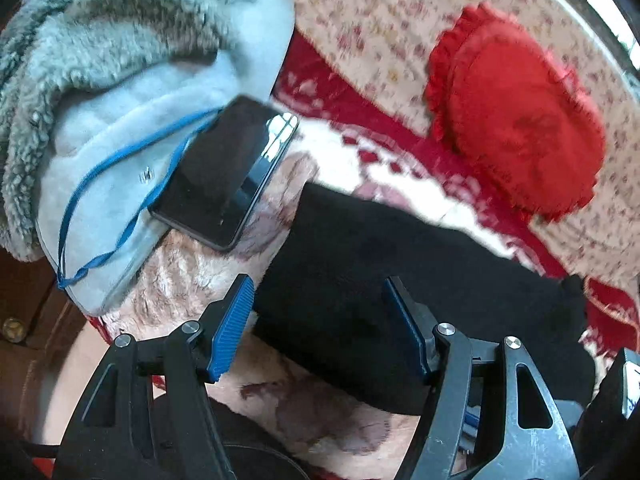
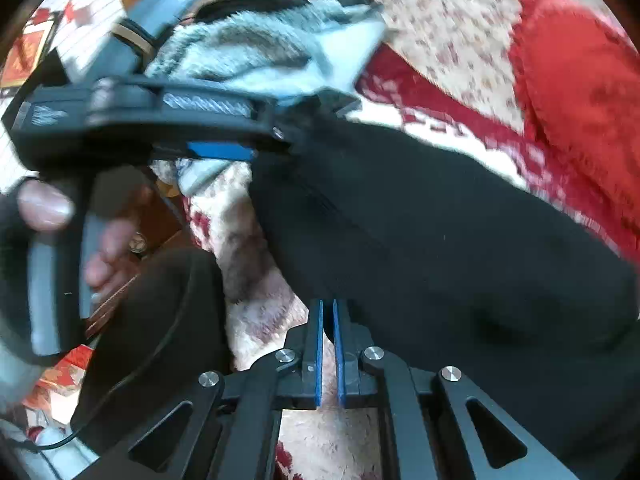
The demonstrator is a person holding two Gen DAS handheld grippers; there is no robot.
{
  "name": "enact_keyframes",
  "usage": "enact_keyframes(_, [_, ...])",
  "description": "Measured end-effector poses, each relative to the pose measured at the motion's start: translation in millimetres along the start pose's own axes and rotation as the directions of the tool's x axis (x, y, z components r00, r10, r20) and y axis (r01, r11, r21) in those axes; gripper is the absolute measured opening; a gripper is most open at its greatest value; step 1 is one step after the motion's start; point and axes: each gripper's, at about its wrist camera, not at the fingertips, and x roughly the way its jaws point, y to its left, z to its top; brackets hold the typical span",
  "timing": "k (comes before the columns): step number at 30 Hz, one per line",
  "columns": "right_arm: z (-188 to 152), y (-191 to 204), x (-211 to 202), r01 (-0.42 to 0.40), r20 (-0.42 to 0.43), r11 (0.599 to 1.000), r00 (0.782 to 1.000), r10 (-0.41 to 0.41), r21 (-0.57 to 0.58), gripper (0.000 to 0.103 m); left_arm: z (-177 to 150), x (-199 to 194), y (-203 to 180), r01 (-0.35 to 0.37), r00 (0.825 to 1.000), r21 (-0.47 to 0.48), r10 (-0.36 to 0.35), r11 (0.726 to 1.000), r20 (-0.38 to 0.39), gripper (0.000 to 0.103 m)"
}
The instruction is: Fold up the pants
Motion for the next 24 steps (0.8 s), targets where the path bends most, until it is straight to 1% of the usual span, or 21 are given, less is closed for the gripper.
enact_keyframes(1, [-0.5,-1.2,-8.6,-0.015,0.015,1.0,1.0,0.015,0.009,0.008,1.2,-7.5,-3.5,-0.006,1.0,0.006,0.006,1.0,0.029,0.067])
enact_keyframes(2, [-0.5,-4.5,-19.2,-0.019,0.031,1.0,0.999,0.018,0.019,0.011,2.3,-13.6,-7.2,-0.011,0.998,0.015,0.01,1.0,0.055,0.067])
enact_keyframes(3, [-1.1,-10.1,-29.2,0.002,0.047,0.999,0.999,-0.004,0.033,0.016,3.6,-19.8,-12.0,-0.008,0.997,0.027,0.006,1.0,0.079,0.067])
enact_keyframes(4, [-3.6,-16.9,-41.8,0.033,0.067,0.998,0.997,-0.037,0.055,0.018,4.2,-26.8,-19.1,0.002,0.995,0.041,-0.007,0.999,0.104,0.067])
enact_keyframes(5, [-8.1,-26.8,-56.4,0.055,0.091,0.995,0.994,-0.063,0.086,0.018,5.3,-28.8,-23.8,0.008,0.994,0.05,-0.014,0.999,0.113,0.067])
enact_keyframes(7, [-20.4,-50.2,-82.2,0.095,0.123,0.982,0.986,-0.116,0.164,0.02,4.4,-30.3,-38.4,0.029,0.993,0.083,-0.039,0.996,0.115,0.067])
enact_keyframes(10, [-47.3,-93.3,-113.0,0.191,0.115,0.934,0.965,-0.235,0.301,0.023,-1.4,-15.9,-62.9,0.058,0.995,0.132,-0.068,0.99,0.072,0.067])
enact_keyframes(11, [-57.2,-110.6,-120.9,0.228,0.098,0.907,0.956,-0.278,0.353,0.023,-4.4,-9.9,-71.0,0.069,0.996,0.145,-0.077,0.987,0.052,0.067])
enact_keyframes(12, [-66.7,-127.3,-128.3,0.276,0.071,0.873,0.941,-0.33,0.401,0.023,-8.7,-3.4,-80.1,0.082,0.996,0.161,-0.089,0.984,0.033,0.067])
enact_keyframes(13, [-73.5,-139.0,-134.2,0.318,0.051,0.846,0.926,-0.374,0.427,0.023,-13.2,2.0,-88.8,0.092,0.995,0.177,-0.097,0.98,0.019,0.067])
enact_keyframes(14, [-83.0,-153.3,-141.7,0.364,0.031,0.812,0.905,-0.424,0.456,0.023,-17.7,6.6,-97.6,0.097,0.995,0.193,-0.1,0.976,0.006,0.067])
enact_keyframes(15, [-87.4,-163.3,-147.5,0.378,0.023,0.791,0.896,-0.442,0.482,0.023,-22.6,13.9,-108.0,0.105,0.994,0.215,-0.104,0.971,-0.016,0.067])
enact_keyframes(16, [-95.2,-174.8,-154.3,0.379,0.019,0.764,0.89,-0.455,0.522,0.023,-26.8,19.5,-115.9,0.113,0.994,0.231,-0.109,0.966,-0.034,0.067])
enact_keyframes(17, [-105.5,-190.3,-162.8,0.366,0.019,0.726,0.887,-0.462,0.582,0.023,-31.2,21.7,-121.8,0.116,0.993,0.242,-0.109,0.963,-0.044,0.067])
enact_keyframes(18, [-111.6,-200.5,-169.8,0.352,0.025,0.704,0.885,-0.464,0.617,0.024,-34.7,28.6,-129.5,0.117,0.993,0.257,-0.104,0.959,-0.064,0.067])
enact_keyframes(20, [-125.5,-222.9,-180.6,0.318,0.032,0.644,0.882,-0.47,0.695,0.025,-40.2,34.2,-139.8,0.11,0.993,0.282,-0.093,0.953,-0.071,0.067])
enact_keyframes(22, [-134.5,-240.6,-186.4,0.274,0.048,0.598,0.884,-0.465,0.753,0.025,-41.8,38.7,-146.5,0.114,0.992,0.297,-0.094,0.948,-0.081,0.067])
enact_keyframes(24, [-142.0,-257.3,-188.5,0.227,0.062,0.549,0.887,-0.458,0.804,0.032,-41.9,41.6,-148.9,0.115,0.992,0.297,-0.094,0.948,-0.086,0.067])
